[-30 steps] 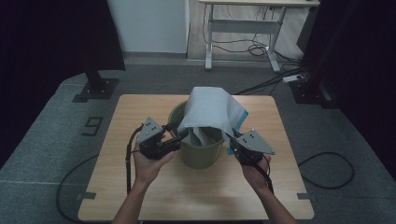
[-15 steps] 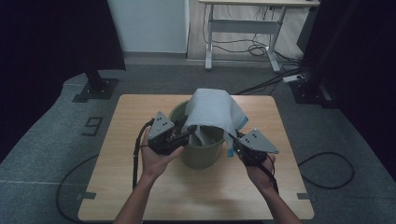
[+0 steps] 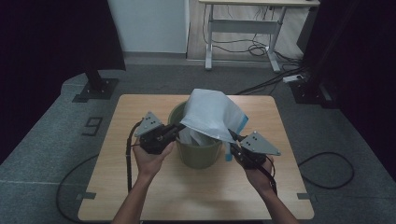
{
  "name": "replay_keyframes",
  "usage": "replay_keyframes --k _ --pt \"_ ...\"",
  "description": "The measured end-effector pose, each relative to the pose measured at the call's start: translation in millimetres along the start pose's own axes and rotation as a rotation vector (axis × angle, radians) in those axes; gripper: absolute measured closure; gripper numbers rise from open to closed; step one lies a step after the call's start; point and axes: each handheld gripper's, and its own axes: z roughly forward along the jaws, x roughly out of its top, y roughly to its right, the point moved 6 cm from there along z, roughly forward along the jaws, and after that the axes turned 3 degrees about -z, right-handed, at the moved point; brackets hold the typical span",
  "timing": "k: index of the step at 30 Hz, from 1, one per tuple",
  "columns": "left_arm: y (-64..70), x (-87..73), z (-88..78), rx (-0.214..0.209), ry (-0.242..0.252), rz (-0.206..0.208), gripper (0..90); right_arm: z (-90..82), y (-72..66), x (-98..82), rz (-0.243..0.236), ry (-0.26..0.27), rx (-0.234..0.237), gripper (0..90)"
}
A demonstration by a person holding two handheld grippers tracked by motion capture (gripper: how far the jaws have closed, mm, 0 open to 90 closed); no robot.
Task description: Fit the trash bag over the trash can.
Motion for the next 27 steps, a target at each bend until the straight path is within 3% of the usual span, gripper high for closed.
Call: replay_keyframes --k 5,8,12,18,19,27 --pt "-18.4 -5.6 -10.2 0.027 0.011 -0.031 89.5 -7.8 -12.0 -7.7 -0.026 0.049 0.077 51.5" --pt "-23.1 -8.0 -12.8 0.032 0.008 -0.039 89.5 -13.3 -13.2 -10.7 -0.006 0.062 0.108 48.4" --pt "-30.9 -12.7 -17.1 0.043 0.008 -0.061 89.5 -23.8 -6.6 -18.0 -0.025 0.033 0.071 46.0" --pt "-37.6 -15.4 -19.9 0.059 0.004 -0.068 89.5 -33.0 14.2 -34.3 0.013 -0.019 0.036 44.6" --pt "-39.5 -15.5 -20.9 0.061 0.004 -0.072 89.5 -34.7 23.1 -42.2 0.033 -0.038 0.026 44.2" --pt "-59.7 -18.9 -31.0 0.096 0.001 -0.101 89.5 -28.6 47.4 -66.2 0.091 -0.076 -0.016 41.1"
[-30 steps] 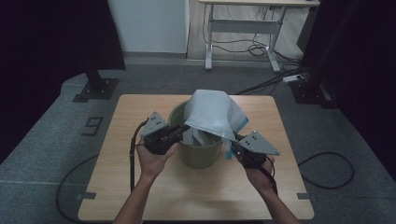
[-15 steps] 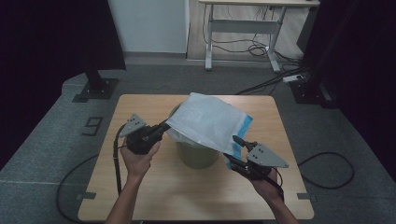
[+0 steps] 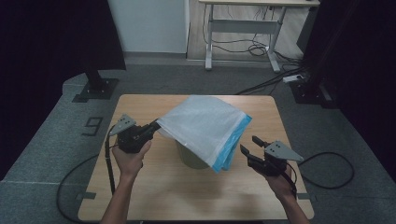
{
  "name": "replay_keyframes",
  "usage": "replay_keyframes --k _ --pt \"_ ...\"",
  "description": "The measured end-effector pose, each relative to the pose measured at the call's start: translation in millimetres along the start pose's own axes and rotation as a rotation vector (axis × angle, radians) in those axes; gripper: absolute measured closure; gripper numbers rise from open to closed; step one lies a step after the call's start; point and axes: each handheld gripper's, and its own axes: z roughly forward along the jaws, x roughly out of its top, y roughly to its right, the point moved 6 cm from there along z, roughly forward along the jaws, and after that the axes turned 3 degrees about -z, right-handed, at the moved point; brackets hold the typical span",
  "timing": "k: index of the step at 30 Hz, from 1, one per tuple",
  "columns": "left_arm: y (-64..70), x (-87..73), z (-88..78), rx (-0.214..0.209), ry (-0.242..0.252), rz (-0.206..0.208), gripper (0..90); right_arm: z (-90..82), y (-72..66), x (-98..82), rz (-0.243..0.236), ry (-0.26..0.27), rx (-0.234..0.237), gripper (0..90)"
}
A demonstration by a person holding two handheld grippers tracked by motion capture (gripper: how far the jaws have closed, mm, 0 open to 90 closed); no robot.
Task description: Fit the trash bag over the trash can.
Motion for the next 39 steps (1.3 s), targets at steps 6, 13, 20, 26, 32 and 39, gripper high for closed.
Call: replay_keyframes --k 6,13,20,26,32,39 --pt "-13.8 -0.9 -1.6 0.018 -0.001 -0.019 89.4 8.4 9.1 1.1 0.013 0.006 -0.029 39.3" --pt "-13.7 -2.9 6.2 0.003 -0.012 -0.027 89.4 28.9 22.3 10.9 0.039 0.029 -0.043 42.4" --pt "-3.5 -2.1 21.5 -0.031 -0.028 -0.018 89.4 34.7 32.2 18.1 0.082 0.063 0.033 88.2" --pt "10.3 -1.9 45.0 -0.069 -0.060 -0.018 89.4 6.7 49.2 39.9 0.074 0.121 -0.078 88.5" --pt "29.2 -4.6 62.5 -0.114 -0.093 0.009 89.0 -12.9 61.1 53.8 0.076 0.157 -0.125 88.5" --pt "28.0 -10.8 59.4 -0.103 -0.142 0.019 73.7 -9.5 59.7 51.3 0.071 0.142 -0.129 88.4"
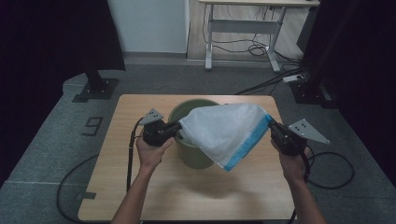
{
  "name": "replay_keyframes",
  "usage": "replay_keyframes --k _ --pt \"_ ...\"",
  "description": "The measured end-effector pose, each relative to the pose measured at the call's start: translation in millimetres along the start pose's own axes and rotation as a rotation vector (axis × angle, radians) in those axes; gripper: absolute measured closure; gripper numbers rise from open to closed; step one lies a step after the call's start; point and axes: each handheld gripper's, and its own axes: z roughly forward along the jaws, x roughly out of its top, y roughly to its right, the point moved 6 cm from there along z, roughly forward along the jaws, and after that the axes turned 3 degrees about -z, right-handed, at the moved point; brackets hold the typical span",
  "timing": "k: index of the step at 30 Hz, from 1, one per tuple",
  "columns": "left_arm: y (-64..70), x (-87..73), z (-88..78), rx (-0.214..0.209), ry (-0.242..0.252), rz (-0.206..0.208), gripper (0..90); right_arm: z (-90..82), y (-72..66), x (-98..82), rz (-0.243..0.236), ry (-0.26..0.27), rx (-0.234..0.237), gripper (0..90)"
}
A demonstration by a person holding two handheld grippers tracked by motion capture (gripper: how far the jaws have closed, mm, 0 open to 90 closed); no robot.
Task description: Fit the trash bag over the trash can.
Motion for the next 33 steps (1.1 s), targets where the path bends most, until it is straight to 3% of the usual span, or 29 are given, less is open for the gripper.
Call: replay_keyframes --k 3,5,9,14,19,23,27,33 --pt "-4.6 -5.1 -10.7 0.041 -0.034 0.031 51.7 3.6 -2.4 -2.9 -0.002 -0.014 0.003 88.4" --pt "-7.4 -6.3 -18.7 0.040 -0.035 0.022 38.4 5.6 -3.3 -4.7 0.007 -0.024 0.002 88.4" --pt "-8.9 -7.3 -35.1 0.031 -0.047 0.027 27.5 6.4 0.5 -7.0 0.021 -0.039 -0.014 88.4" --pt "1.8 0.1 -44.6 0.022 -0.020 0.046 26.2 5.9 4.3 -8.9 0.056 -0.046 -0.013 88.4" --pt "25.0 11.7 -39.1 0.000 -0.008 0.084 26.2 7.0 -7.8 -7.4 0.045 -0.040 0.016 88.4" --pt "45.8 17.4 -23.4 -0.030 -0.030 0.120 26.0 8.8 -23.9 -5.6 0.049 -0.038 0.065 88.4" --pt "64.1 15.9 -0.1 -0.055 -0.086 0.147 24.8 11.8 -39.1 -5.3 0.046 -0.038 0.111 88.4" --pt "74.8 7.8 27.8 -0.051 -0.151 0.162 24.1 14.7 -52.0 -6.9 0.055 -0.038 0.150 88.4"
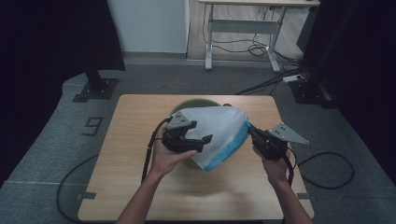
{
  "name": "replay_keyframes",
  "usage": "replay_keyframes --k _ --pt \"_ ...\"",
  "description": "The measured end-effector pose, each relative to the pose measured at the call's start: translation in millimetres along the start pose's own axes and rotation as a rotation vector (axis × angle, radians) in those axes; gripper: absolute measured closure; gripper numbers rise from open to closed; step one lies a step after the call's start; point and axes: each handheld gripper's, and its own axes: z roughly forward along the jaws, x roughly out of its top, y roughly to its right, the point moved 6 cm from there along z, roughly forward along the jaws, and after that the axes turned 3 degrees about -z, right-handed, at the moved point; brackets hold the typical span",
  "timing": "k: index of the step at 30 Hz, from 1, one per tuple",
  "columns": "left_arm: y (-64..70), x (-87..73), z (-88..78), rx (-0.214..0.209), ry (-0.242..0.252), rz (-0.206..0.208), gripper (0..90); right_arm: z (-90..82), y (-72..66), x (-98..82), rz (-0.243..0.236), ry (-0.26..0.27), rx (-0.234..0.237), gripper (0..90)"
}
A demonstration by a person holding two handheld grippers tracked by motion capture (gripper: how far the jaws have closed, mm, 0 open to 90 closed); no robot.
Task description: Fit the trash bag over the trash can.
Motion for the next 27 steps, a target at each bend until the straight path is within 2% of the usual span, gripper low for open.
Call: replay_keyframes --k 7,11,17,22,27 --pt "3.7 -4.3 19.0 0.001 -0.020 -0.020 23.9 -0.5 -7.9 1.1 0.016 0.015 0.030 88.4" --pt "2.4 -5.0 24.0 0.012 -0.003 -0.051 26.1 -1.8 -12.4 2.3 0.019 0.021 0.044 88.4" --pt "1.4 -7.6 30.6 0.022 0.001 -0.074 30.0 -2.4 -15.7 4.9 0.014 0.026 0.052 88.4" --pt "2.4 -10.3 35.3 0.008 -0.014 -0.082 39.9 -2.9 -16.3 5.2 0.012 0.025 0.053 88.4" --pt "4.8 -9.9 35.6 -0.027 -0.026 -0.080 62.1 -3.8 -15.9 4.5 0.012 0.022 0.053 88.4"
